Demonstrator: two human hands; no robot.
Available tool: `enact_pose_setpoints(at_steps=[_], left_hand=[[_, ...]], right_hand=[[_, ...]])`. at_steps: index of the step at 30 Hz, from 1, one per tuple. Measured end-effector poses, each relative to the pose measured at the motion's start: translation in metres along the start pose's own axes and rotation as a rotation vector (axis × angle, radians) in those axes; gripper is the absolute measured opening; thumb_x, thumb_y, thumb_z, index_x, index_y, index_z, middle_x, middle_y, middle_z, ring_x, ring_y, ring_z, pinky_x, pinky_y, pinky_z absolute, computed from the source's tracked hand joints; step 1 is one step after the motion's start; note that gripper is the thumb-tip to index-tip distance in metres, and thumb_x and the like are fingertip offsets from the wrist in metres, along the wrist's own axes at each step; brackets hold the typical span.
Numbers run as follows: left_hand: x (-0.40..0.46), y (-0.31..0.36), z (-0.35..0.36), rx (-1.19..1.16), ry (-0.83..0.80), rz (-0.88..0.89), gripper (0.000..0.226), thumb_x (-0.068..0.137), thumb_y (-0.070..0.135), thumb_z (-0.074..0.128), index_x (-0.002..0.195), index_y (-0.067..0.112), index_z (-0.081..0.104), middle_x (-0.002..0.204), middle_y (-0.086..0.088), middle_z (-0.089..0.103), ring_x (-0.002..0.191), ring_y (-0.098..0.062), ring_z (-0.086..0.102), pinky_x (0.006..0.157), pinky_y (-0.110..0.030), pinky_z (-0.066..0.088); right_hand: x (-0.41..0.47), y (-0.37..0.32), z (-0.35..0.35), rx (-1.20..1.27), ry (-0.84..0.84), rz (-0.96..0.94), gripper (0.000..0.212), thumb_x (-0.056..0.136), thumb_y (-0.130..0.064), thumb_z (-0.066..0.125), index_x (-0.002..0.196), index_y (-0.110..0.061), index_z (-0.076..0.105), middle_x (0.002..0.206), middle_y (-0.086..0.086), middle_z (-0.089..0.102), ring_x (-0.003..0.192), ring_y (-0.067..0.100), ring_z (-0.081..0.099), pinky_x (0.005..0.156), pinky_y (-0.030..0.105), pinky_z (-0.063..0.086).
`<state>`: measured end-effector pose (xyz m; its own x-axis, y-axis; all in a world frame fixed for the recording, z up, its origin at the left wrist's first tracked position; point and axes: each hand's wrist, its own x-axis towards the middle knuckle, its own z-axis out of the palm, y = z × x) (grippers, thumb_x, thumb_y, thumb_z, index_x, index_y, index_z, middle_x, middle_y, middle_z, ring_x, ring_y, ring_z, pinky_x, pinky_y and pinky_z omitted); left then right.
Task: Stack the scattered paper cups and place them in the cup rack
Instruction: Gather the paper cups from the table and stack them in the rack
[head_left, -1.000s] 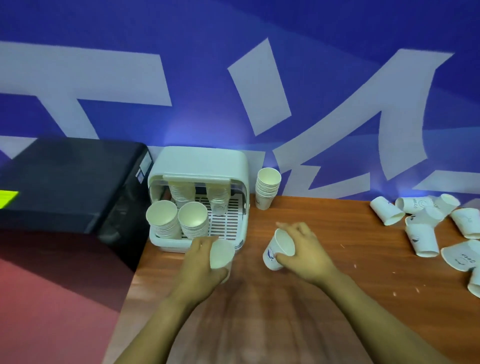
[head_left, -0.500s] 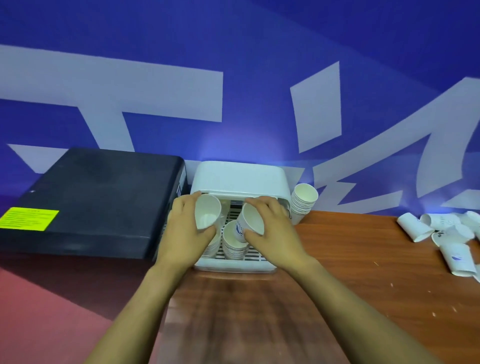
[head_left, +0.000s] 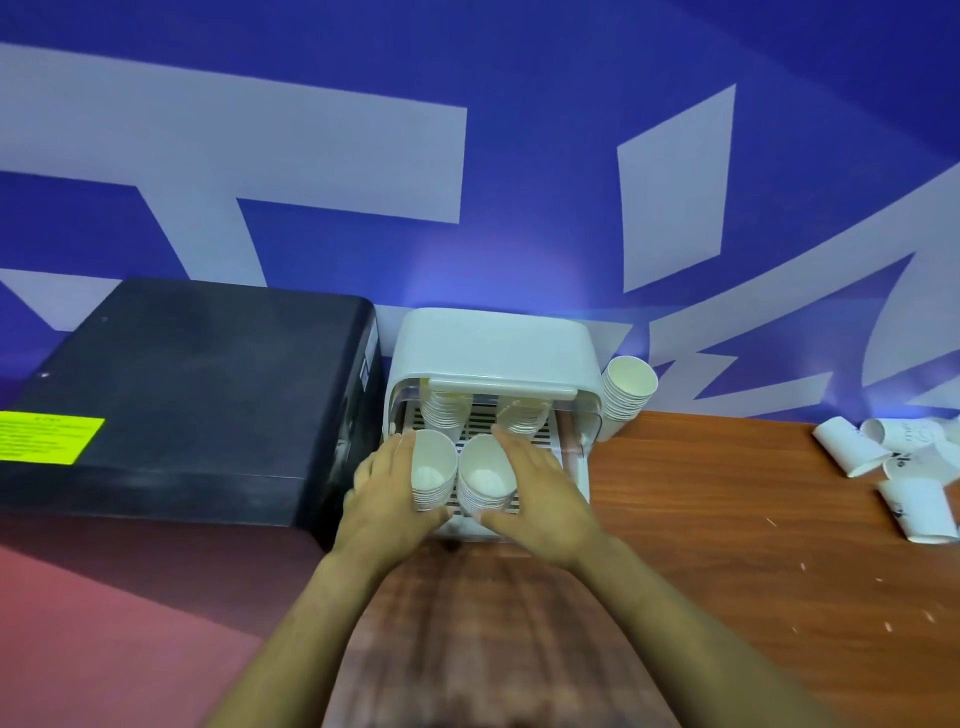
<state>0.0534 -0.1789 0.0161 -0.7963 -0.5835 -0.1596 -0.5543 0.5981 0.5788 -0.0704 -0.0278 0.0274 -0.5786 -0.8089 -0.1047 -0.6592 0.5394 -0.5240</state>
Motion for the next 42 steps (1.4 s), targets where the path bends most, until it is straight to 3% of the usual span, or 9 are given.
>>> enact_pose_setpoints(at_steps=[3,8,11,17,24,32,35,38,42], left_hand=[[0.003,-0.007,0.002,0.01,-0.012,-0.015,0.096,0.076,0.047,0.071,0.15,0.027,0.013,0.157,0.007,0.014,0.143,-0.022,0.015,0.113,-0.047,0.028],[-0.007,0.001,-0.003,-0.015,0.021,-0.008,0.094,0.078,0.044,0.071,0.15,0.03,0.012,0.159,0.003,0.008,0.145,-0.022,0.01,0.113,-0.044,0.025],[-0.029,0.01,-0.001,-0.06,0.088,0.068,0.087,0.08,0.038,0.07,0.149,0.03,0.018,0.157,0.002,0.013,0.142,-0.02,0.016,0.114,-0.038,0.025],[-0.064,0.024,0.02,-0.108,0.0,0.14,0.082,0.079,0.03,0.068,0.147,0.03,0.022,0.151,0.004,0.023,0.139,-0.019,0.023,0.113,-0.036,0.028],[-0.08,0.094,0.054,-0.143,-0.052,0.234,0.077,0.081,0.028,0.068,0.146,0.026,0.027,0.147,0.005,0.03,0.136,-0.015,0.029,0.113,-0.032,0.028],[-0.103,0.195,0.101,-0.118,0.023,0.274,0.072,0.083,0.026,0.068,0.144,0.025,0.032,0.143,0.006,0.036,0.131,-0.011,0.034,0.106,-0.019,0.024],[-0.114,0.236,0.128,-0.083,0.02,0.283,0.073,0.083,0.026,0.069,0.145,0.024,0.031,0.144,0.005,0.034,0.134,-0.013,0.032,0.11,-0.023,0.025],[-0.124,0.27,0.15,-0.067,0.041,0.281,0.071,0.084,0.024,0.068,0.145,0.022,0.031,0.144,0.004,0.033,0.135,-0.013,0.032,0.108,-0.018,0.021],[-0.138,0.298,0.172,-0.035,0.012,0.259,0.072,0.084,0.028,0.067,0.145,0.025,0.03,0.145,0.004,0.033,0.134,-0.015,0.032,0.108,-0.025,0.025]], right_hand=[[-0.004,0.01,0.005,0.022,-0.057,0.044,0.098,0.078,-0.047,0.069,0.15,-0.03,0.005,0.158,-0.01,0.01,0.144,0.013,0.016,0.117,0.033,0.022],[-0.01,0.015,-0.002,0.075,-0.038,0.039,0.094,0.078,-0.045,0.067,0.149,-0.036,0.007,0.157,-0.014,0.016,0.142,0.011,0.02,0.115,0.034,0.025],[-0.03,0.022,-0.003,0.168,0.019,0.066,0.087,0.08,-0.041,0.066,0.15,-0.032,0.014,0.155,-0.01,0.023,0.142,0.01,0.023,0.115,0.026,0.023],[-0.1,0.052,-0.002,0.148,-0.106,0.236,0.079,0.085,-0.032,0.066,0.148,-0.027,0.018,0.15,-0.002,0.029,0.138,0.013,0.03,0.113,0.026,0.026],[-0.155,0.096,-0.053,0.161,0.031,0.288,0.074,0.085,-0.031,0.066,0.147,-0.027,0.025,0.144,-0.005,0.035,0.132,0.009,0.036,0.107,0.019,0.029],[-0.223,0.19,-0.113,0.209,0.047,0.286,0.072,0.085,-0.031,0.065,0.146,-0.03,0.027,0.143,-0.006,0.035,0.132,0.008,0.036,0.106,0.019,0.028],[-0.251,0.231,-0.134,0.232,0.06,0.299,0.071,0.086,-0.031,0.064,0.146,-0.031,0.027,0.143,-0.007,0.034,0.132,0.01,0.037,0.107,0.023,0.03],[-0.271,0.263,-0.149,0.263,0.063,0.304,0.071,0.086,-0.03,0.065,0.146,-0.031,0.027,0.143,-0.007,0.034,0.129,0.013,0.041,0.109,0.029,0.034],[-0.287,0.287,-0.156,0.277,0.022,0.298,0.071,0.084,-0.037,0.065,0.144,-0.037,0.027,0.144,-0.01,0.032,0.131,0.015,0.041,0.109,0.047,0.035]])
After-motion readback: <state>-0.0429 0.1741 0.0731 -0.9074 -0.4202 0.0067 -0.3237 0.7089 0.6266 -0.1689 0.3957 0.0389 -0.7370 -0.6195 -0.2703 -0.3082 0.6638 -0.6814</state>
